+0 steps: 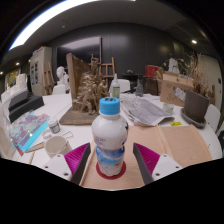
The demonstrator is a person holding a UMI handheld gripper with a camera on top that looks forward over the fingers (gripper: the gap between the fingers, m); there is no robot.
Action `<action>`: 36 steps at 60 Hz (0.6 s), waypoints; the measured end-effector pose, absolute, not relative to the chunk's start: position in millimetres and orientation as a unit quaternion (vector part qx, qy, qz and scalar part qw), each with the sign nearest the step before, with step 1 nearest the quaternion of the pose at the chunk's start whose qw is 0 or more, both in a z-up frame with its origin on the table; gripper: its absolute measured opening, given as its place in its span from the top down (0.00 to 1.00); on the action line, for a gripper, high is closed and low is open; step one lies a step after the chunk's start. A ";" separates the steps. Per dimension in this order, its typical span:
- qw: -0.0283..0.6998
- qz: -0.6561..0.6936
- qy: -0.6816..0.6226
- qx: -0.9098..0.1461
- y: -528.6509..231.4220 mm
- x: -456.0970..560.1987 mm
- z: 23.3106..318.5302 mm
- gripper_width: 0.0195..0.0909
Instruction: Pour water
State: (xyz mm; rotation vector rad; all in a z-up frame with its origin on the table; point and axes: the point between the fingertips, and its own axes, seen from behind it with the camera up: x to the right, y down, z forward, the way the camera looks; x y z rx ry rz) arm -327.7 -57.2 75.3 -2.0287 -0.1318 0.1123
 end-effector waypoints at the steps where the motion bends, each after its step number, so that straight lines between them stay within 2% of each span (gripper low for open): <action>1: 0.523 0.044 -0.054 -0.849 -62.5 -327.7 79.5 0.06; 16: 0.478 0.005 -0.020 -0.878 -173.2 -345.3 148.2 0.08; 26: 0.448 -0.027 -0.022 -0.893 -264.2 -383.5 171.4 0.08; 36: 0.445 -0.032 -0.030 -0.895 -313.9 -421.4 186.0 0.07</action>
